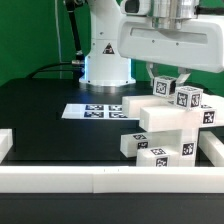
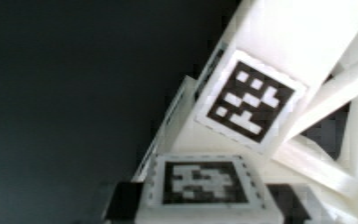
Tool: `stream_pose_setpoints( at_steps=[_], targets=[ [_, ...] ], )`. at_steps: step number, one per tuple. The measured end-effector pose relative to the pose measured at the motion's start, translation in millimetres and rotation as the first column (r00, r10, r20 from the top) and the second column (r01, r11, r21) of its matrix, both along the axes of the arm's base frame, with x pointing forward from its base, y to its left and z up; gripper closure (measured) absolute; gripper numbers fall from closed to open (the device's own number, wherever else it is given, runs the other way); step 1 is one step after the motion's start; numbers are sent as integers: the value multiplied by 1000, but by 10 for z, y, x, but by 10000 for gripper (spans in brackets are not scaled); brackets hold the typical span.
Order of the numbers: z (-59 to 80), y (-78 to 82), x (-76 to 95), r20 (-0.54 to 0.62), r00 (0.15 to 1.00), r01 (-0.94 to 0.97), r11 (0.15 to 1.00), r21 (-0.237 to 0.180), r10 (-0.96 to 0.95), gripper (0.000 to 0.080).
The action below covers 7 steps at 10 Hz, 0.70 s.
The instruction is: Assemble chair
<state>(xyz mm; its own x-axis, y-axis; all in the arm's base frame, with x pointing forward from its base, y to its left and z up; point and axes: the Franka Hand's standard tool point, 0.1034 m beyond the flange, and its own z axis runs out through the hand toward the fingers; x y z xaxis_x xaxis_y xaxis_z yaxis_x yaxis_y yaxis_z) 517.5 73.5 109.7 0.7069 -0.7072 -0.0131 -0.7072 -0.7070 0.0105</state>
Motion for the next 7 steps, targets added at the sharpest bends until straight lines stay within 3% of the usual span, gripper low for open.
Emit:
stream_pose_setpoints(
  at_steps=[1, 2, 3, 4, 5, 7],
  targets=[
    [0, -1, 0, 0, 1000, -18, 1000, 0, 18, 528],
    [0, -1, 0, 0, 999, -46, 999, 1, 46, 284],
    [3, 0, 1, 0, 998, -62, 998, 0, 62, 284],
    [4, 11, -1, 1, 993, -121, 993, 1, 121, 192],
    [7, 20, 0, 2, 974, -225, 974, 3, 225, 163],
    [6, 25, -5, 2, 932, -362, 932, 4, 362, 152]
  ],
)
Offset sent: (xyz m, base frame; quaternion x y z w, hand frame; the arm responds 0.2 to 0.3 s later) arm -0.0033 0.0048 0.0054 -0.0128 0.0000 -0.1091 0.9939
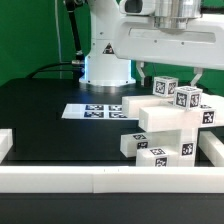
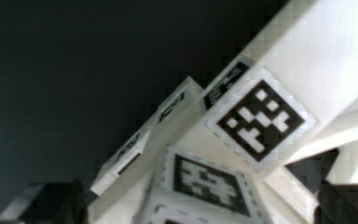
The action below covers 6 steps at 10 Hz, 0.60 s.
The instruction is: Assemble chair
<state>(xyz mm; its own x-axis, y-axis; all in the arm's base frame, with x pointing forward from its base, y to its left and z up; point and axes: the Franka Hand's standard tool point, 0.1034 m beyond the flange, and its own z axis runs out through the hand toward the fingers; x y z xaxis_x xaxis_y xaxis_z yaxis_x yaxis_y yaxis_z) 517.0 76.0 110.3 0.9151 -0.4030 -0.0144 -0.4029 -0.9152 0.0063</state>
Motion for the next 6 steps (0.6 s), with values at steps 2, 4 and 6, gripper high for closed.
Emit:
stream_pose_setpoints(
  at_steps=[2, 4, 6],
  targets=[
    [-9, 4, -13, -2, 990, -144, 990, 0, 144, 150],
    [-11, -1, -14, -3, 957, -290, 957, -2, 290, 150],
    [-10, -24, -9, -3, 904, -428, 904, -1, 428, 150]
  ],
)
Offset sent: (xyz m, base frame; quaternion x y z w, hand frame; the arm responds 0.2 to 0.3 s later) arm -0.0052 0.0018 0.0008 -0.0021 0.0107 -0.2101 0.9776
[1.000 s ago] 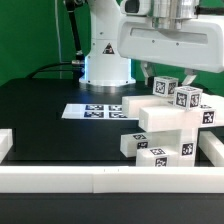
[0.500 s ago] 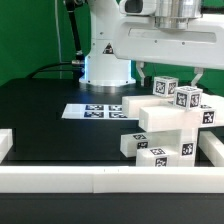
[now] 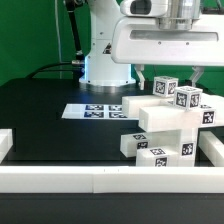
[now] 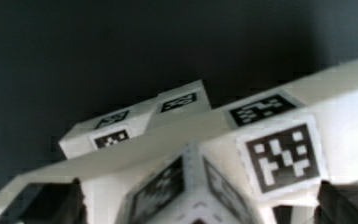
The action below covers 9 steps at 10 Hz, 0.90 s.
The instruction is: Assemble chair
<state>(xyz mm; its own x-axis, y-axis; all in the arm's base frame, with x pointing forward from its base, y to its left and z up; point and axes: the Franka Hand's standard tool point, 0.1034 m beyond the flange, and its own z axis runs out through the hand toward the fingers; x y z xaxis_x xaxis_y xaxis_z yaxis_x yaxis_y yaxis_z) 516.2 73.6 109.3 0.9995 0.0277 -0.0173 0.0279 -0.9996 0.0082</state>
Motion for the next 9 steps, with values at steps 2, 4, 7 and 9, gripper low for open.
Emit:
stream_pose_setpoints(
  at_steps=[2, 4, 7, 9],
  targets=[
    [5, -17, 10, 0, 994, -110, 994, 1, 110, 150],
    [16, -42, 28, 2, 968, -252, 968, 3, 252, 150],
    [13, -72, 30, 1, 954, -300, 954, 4, 300, 150],
    [7, -73, 28, 0, 965, -263, 965, 3, 263, 412]
  ],
)
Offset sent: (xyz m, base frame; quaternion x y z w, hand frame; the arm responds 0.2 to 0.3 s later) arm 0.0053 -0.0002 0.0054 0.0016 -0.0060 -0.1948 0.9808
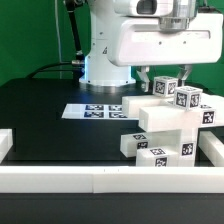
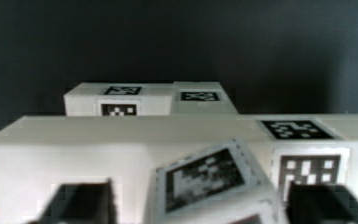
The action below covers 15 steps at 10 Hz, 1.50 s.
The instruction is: Assemble chair
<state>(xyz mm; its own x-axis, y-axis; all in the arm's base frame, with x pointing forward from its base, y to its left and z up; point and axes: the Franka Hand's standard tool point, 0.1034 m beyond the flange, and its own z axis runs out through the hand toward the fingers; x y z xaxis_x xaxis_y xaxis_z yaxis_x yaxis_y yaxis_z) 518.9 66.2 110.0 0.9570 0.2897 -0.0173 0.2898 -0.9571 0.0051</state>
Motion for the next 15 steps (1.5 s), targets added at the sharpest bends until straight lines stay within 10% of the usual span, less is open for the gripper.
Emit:
stream_pose_setpoints(
  at_steps=[2, 7, 15],
  targets=[
    [-3, 1, -2, 0, 999, 37, 999, 1, -37, 531],
    [-11, 2, -5, 3, 928, 372, 928, -4, -372, 531],
    [-16, 29, -10, 6, 599, 801, 599, -5, -801, 528]
  ],
)
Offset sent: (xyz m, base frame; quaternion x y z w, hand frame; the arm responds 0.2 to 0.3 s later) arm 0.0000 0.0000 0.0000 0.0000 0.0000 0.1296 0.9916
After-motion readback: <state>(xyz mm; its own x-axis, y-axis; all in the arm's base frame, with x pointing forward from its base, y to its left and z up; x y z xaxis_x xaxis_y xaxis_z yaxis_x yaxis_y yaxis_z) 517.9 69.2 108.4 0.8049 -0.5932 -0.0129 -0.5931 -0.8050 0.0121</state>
